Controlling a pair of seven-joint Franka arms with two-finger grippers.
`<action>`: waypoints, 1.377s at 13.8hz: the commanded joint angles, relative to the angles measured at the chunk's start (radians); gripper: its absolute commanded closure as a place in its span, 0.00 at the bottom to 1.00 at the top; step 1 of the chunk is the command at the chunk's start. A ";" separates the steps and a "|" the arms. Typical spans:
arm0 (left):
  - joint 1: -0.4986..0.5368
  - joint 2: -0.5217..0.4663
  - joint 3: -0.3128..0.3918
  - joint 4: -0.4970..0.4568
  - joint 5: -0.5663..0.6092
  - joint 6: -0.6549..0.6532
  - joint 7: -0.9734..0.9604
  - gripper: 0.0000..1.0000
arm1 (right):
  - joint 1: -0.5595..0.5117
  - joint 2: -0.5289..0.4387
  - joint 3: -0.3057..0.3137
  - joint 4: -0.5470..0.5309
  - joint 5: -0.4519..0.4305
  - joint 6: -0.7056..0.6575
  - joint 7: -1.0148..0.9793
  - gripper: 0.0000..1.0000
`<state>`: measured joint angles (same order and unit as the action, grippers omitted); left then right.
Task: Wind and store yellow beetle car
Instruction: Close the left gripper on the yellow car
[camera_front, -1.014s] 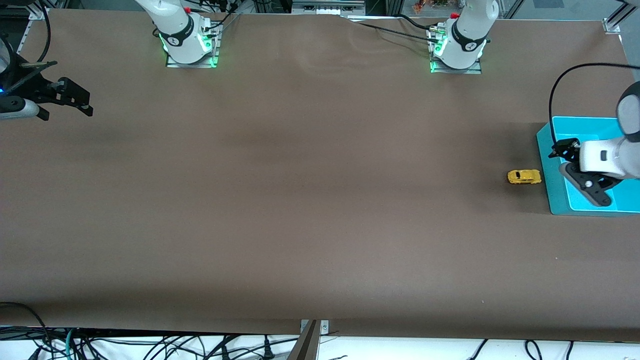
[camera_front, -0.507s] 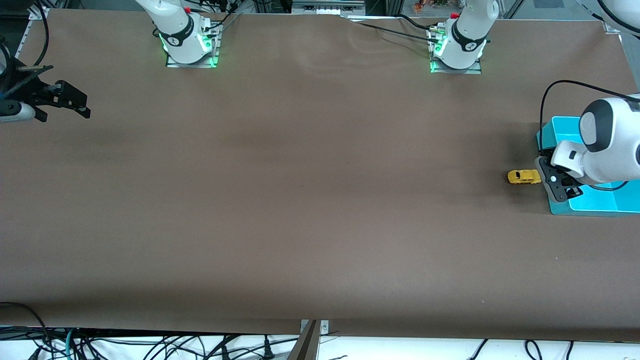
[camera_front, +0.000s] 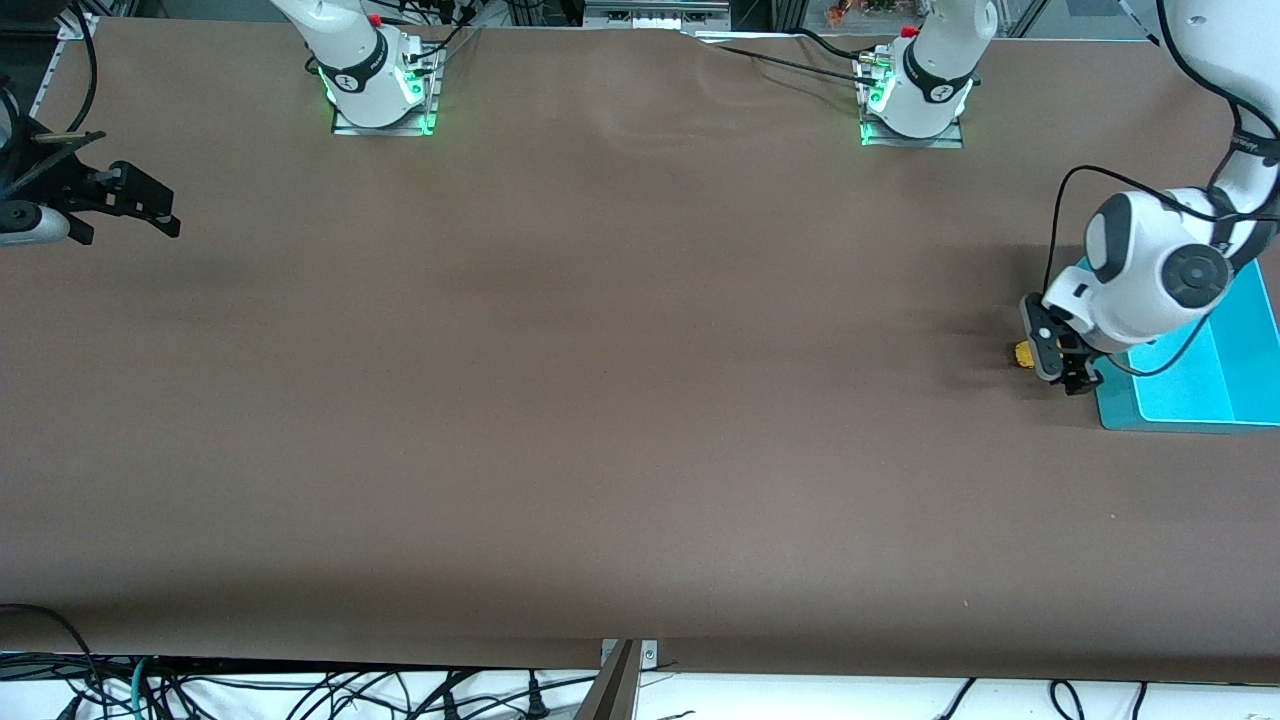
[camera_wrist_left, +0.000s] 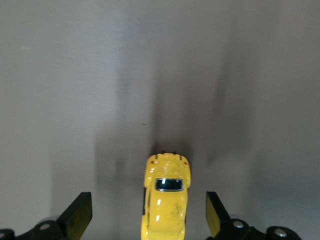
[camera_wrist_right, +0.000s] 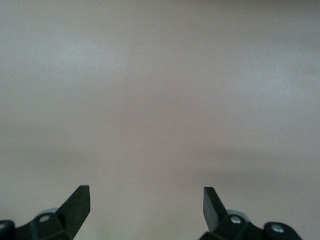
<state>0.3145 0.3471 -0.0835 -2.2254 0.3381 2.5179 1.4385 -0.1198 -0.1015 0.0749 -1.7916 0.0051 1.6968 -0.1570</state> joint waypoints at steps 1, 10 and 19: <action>0.064 -0.023 -0.010 -0.049 0.091 0.035 0.040 0.00 | 0.000 0.006 0.002 0.024 -0.013 -0.022 0.014 0.00; 0.103 0.069 -0.022 -0.045 0.131 0.131 0.031 0.67 | 0.000 0.005 0.002 0.023 -0.011 -0.025 0.016 0.00; 0.110 -0.083 -0.099 0.018 0.030 -0.136 0.034 0.87 | -0.001 0.006 0.002 0.023 -0.011 -0.026 0.016 0.00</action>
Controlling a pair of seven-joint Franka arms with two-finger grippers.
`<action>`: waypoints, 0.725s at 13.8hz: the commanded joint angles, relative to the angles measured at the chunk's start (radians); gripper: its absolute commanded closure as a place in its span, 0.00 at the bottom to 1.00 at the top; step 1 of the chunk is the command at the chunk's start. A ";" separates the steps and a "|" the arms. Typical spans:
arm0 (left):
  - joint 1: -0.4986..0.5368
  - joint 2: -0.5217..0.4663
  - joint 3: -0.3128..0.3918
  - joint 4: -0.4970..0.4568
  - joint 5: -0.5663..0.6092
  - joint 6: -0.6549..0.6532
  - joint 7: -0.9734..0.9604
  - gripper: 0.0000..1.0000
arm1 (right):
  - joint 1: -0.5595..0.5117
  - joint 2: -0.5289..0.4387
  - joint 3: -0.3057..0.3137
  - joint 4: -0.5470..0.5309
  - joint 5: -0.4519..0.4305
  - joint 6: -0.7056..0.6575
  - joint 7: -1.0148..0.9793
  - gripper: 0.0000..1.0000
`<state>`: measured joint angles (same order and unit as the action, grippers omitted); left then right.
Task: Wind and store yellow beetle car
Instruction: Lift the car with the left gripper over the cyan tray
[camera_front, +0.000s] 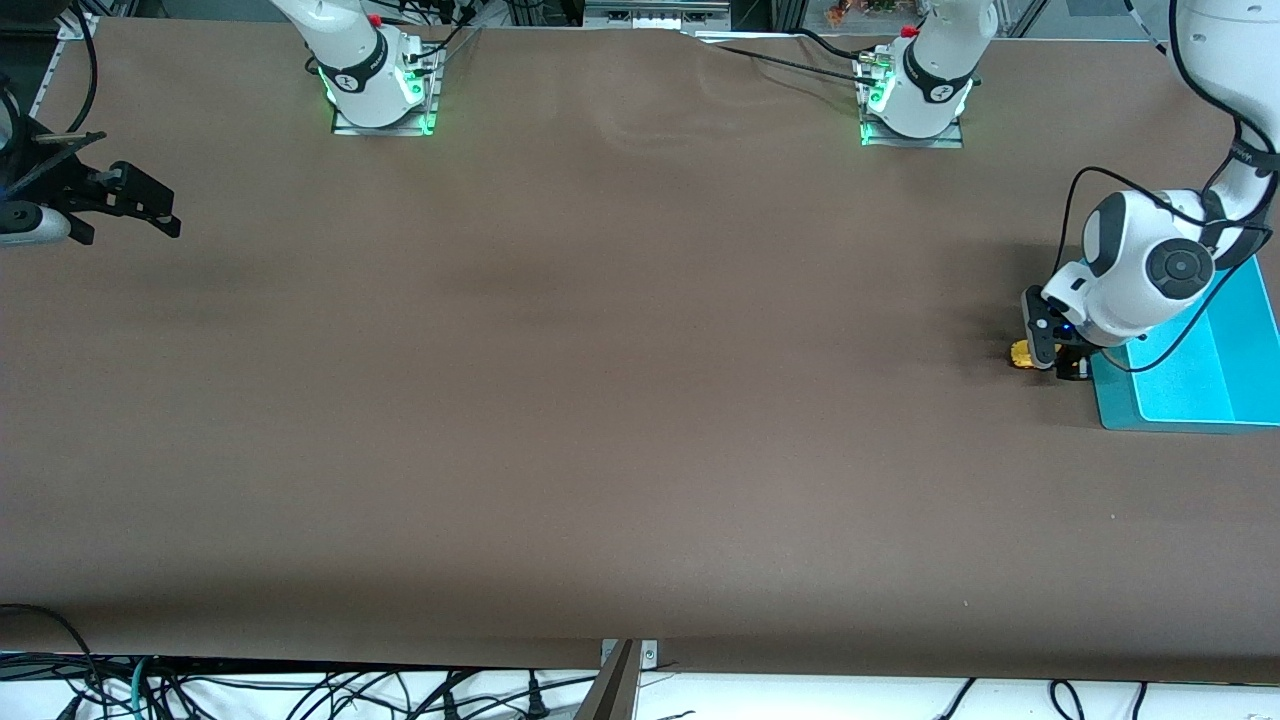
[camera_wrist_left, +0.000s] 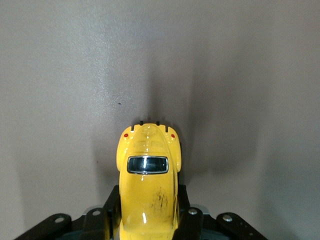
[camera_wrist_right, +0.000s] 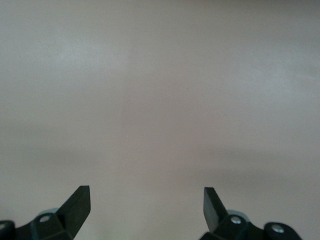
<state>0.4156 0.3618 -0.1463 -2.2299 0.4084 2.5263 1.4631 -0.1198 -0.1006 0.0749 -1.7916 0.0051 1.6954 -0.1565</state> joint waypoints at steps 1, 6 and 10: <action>0.009 -0.103 -0.039 0.074 -0.043 -0.246 0.013 0.86 | -0.001 0.005 0.000 0.023 -0.011 -0.023 0.015 0.00; 0.020 -0.100 -0.032 0.338 -0.080 -0.634 0.072 0.86 | -0.001 0.005 0.000 0.023 -0.010 -0.023 0.015 0.00; 0.135 -0.089 -0.027 0.391 -0.063 -0.643 0.192 0.86 | -0.003 0.005 -0.001 0.023 -0.010 -0.025 0.015 0.00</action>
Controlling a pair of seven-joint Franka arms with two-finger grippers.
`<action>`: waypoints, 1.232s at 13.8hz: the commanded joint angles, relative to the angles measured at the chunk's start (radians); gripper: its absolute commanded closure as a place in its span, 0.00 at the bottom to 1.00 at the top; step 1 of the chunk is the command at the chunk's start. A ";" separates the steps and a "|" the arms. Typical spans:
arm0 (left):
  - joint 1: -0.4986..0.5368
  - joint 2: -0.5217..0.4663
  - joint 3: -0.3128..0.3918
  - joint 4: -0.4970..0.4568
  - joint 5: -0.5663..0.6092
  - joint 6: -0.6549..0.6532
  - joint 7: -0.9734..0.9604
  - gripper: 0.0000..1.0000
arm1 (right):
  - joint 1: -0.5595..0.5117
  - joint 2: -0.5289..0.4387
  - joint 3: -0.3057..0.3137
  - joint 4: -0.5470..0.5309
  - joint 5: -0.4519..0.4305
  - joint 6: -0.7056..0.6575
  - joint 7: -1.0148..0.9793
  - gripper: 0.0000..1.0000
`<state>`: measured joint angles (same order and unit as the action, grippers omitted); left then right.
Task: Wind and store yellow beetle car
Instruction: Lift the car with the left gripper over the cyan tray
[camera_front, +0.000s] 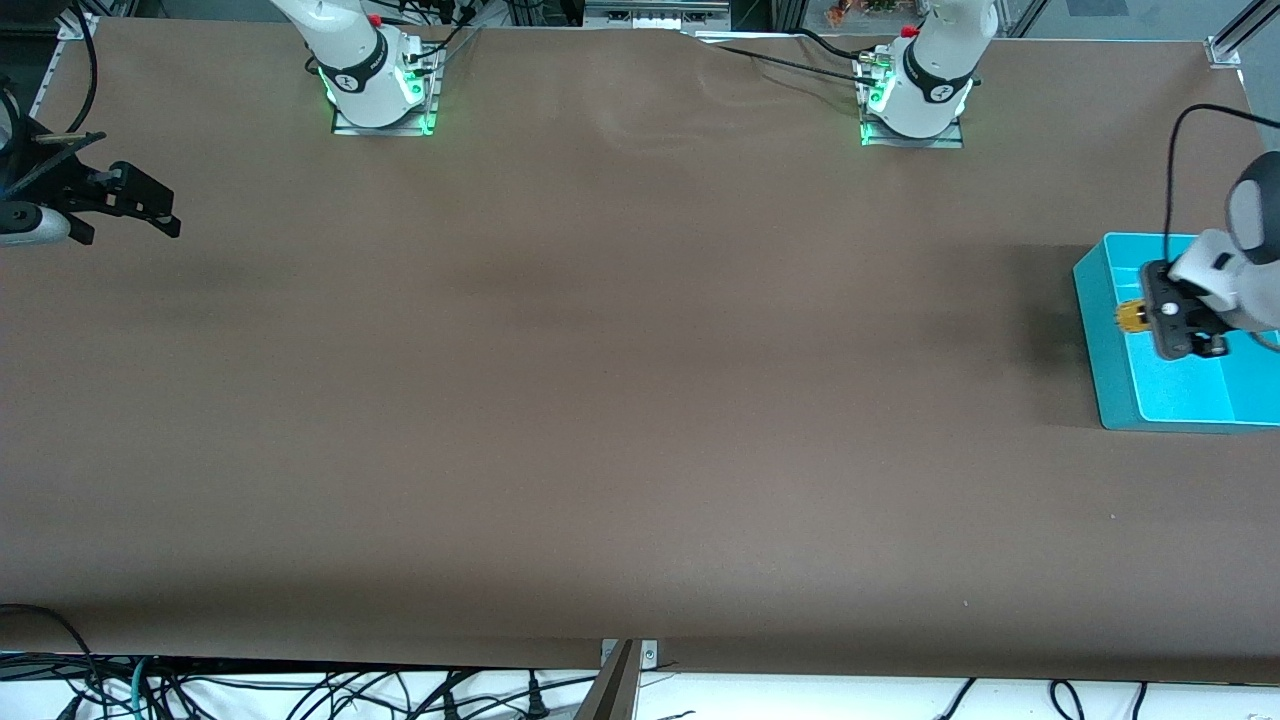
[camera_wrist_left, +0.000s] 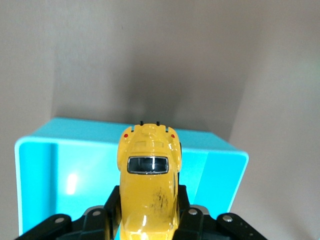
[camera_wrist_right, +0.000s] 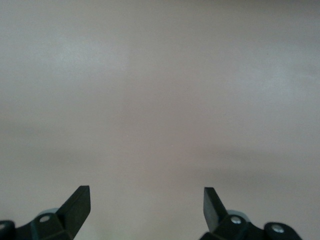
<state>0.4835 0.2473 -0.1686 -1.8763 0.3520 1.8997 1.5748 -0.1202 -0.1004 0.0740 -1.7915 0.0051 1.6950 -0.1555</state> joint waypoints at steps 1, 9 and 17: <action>0.104 0.044 -0.005 0.048 -0.005 -0.011 0.106 0.86 | -0.003 0.005 0.000 0.023 -0.010 -0.024 0.014 0.00; 0.271 0.252 -0.005 0.100 0.005 0.235 0.271 0.86 | -0.003 0.007 -0.005 0.023 -0.010 -0.026 0.014 0.00; 0.285 0.360 -0.011 0.091 0.001 0.375 0.274 0.51 | -0.003 0.007 -0.005 0.023 -0.010 -0.026 0.013 0.00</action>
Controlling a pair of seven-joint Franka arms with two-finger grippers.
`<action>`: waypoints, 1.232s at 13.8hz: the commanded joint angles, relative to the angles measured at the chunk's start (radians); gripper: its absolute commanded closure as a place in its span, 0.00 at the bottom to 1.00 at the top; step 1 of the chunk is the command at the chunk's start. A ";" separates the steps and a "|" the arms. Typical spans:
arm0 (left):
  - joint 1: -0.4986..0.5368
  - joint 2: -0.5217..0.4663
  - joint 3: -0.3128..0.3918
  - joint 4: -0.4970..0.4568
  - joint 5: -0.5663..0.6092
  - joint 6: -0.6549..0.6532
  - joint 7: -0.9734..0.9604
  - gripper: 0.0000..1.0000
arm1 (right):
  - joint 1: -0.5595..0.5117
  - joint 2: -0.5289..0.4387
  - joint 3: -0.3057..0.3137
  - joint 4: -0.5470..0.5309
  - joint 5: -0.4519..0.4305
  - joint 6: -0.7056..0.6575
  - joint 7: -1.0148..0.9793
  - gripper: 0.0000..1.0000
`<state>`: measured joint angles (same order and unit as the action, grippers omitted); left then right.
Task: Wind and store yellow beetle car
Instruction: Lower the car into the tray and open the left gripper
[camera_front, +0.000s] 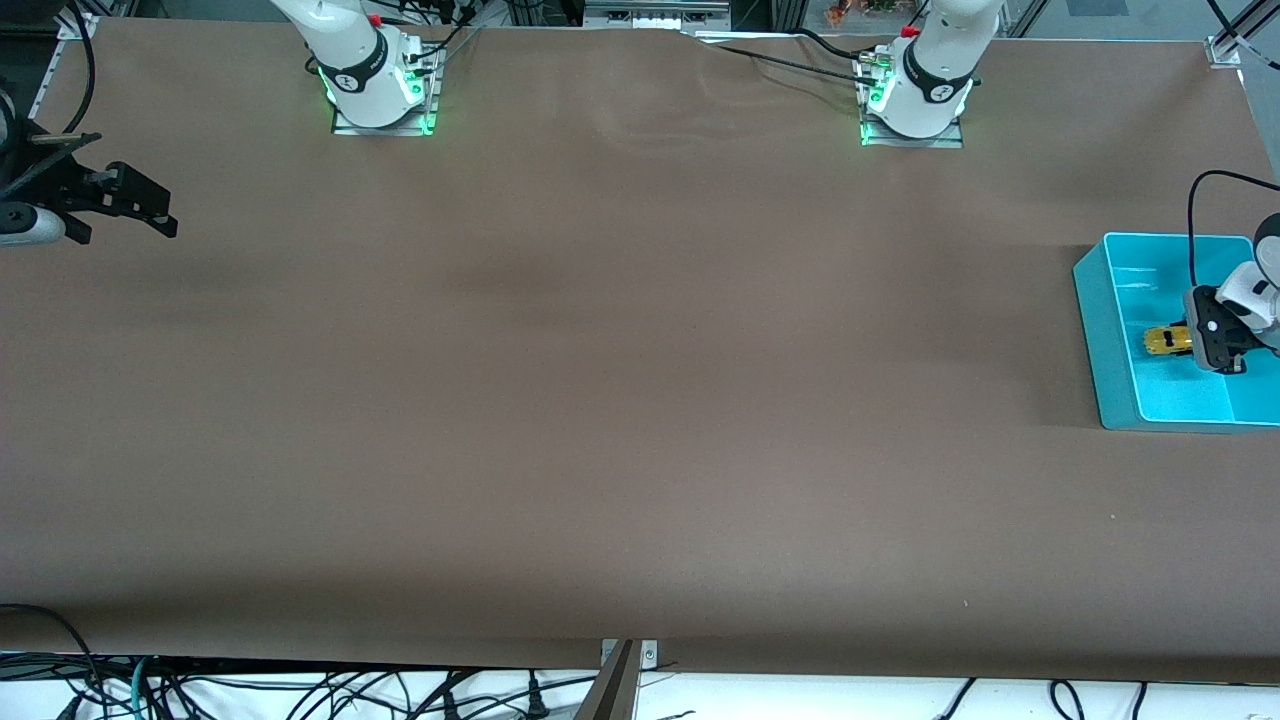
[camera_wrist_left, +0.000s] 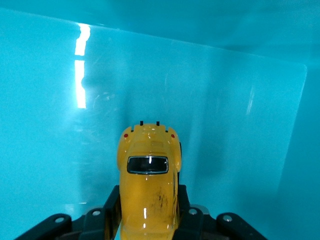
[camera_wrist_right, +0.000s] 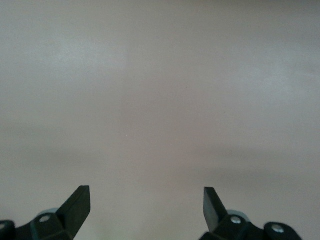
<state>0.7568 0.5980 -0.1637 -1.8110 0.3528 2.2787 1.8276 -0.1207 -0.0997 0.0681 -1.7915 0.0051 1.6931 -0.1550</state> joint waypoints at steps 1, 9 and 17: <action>0.012 0.009 -0.017 0.024 -0.003 -0.004 0.021 0.01 | -0.002 0.005 0.001 0.023 -0.011 -0.024 0.012 0.00; -0.002 -0.148 -0.117 0.091 -0.008 -0.180 -0.031 0.00 | -0.002 0.005 0.001 0.023 -0.011 -0.026 0.015 0.00; -0.002 -0.167 -0.353 0.383 -0.014 -0.605 -0.359 0.00 | -0.002 0.005 0.001 0.023 -0.010 -0.024 0.015 0.00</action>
<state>0.7539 0.4158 -0.4632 -1.4997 0.3515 1.7541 1.5745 -0.1208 -0.0996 0.0677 -1.7915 0.0051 1.6922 -0.1547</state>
